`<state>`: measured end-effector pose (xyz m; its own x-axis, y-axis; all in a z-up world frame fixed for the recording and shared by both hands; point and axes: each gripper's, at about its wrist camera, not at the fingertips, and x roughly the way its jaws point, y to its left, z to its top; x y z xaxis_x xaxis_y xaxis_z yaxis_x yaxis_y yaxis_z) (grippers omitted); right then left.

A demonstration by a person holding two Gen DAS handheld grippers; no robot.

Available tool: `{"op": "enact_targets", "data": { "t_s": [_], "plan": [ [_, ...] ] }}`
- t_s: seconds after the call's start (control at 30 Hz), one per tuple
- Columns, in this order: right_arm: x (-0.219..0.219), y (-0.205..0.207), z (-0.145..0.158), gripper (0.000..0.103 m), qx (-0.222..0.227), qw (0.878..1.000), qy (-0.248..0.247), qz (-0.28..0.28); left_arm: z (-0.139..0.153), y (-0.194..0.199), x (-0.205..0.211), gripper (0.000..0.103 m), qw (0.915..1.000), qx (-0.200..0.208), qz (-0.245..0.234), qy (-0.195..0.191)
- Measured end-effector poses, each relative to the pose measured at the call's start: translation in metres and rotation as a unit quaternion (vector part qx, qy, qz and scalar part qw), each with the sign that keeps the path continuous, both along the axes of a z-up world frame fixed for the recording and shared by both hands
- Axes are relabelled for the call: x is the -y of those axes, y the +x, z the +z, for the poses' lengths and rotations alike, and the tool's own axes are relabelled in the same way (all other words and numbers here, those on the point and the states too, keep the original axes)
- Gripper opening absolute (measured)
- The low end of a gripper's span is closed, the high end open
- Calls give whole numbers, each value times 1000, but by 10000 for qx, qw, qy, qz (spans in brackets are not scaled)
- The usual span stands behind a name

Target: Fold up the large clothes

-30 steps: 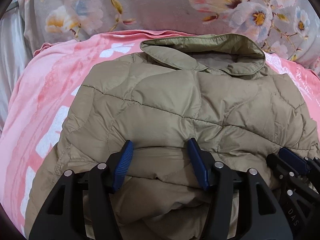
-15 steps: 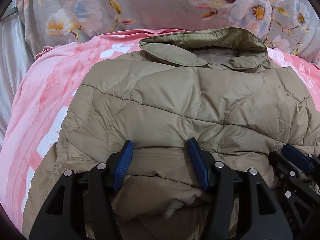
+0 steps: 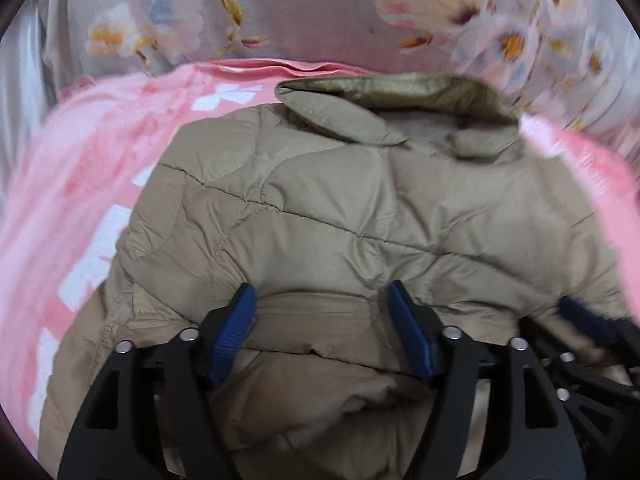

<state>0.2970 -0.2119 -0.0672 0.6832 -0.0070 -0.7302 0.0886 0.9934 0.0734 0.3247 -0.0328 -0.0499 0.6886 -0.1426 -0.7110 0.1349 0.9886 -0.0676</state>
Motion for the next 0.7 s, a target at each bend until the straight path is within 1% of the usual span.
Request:
{"op": "enact_targets", "data": {
  "t_s": [0.03,0.07,0.1,0.13,0.17,0.23,0.27,0.37,0.43,0.5,0.53,0.57,0.6,0.63,0.67,0.7],
  "plan": [
    [3,-3,4,53,-1,9999,143,24,6,0,-7,69,9998,-36,-42,-199],
    [11,-7,13,54,116,9991,400,68,18,2,-18,69,9991,-2,-48,-410],
    [15,-8,19,56,201,9984,526,91,27,5,-24,70,9986,57,-23,-526],
    [21,-8,27,56,310,9972,670,107,37,11,-29,76,9978,96,2,-652],
    [29,-2,38,56,398,9960,793,84,51,23,-36,81,9956,84,12,-929],
    [40,13,51,56,468,9939,1000,35,64,45,-43,84,9891,-28,-14,-1471],
    [48,24,57,56,542,9914,1188,-3,67,63,-45,85,9838,-178,-25,-1781],
    [65,60,64,56,629,9834,1703,-79,63,103,-42,85,9759,-424,154,-2135],
    [73,83,62,55,567,9783,1989,-141,54,124,-36,84,9721,-612,194,-2255],
    [81,109,56,51,485,9733,2229,-256,38,145,-27,83,9690,-911,184,-2289],
    [83,117,53,49,434,9720,2290,-281,32,151,-21,79,9687,-1016,174,-2259],
    [85,129,47,49,337,9708,2351,-326,27,157,-18,73,9697,-1057,215,-2193],
    [85,137,41,47,251,9703,2373,-383,22,163,-13,71,9707,-1065,208,-2146],
    [85,144,36,39,187,9698,2394,-430,20,166,-9,60,9715,-1065,169,-2110],
    [85,152,29,33,99,9687,2442,-443,18,169,-5,41,9718,-1100,86,-2083],
    [84,158,23,12,23,9671,2508,-423,16,171,-2,29,9721,-1165,8,-2034]
  ]
}}
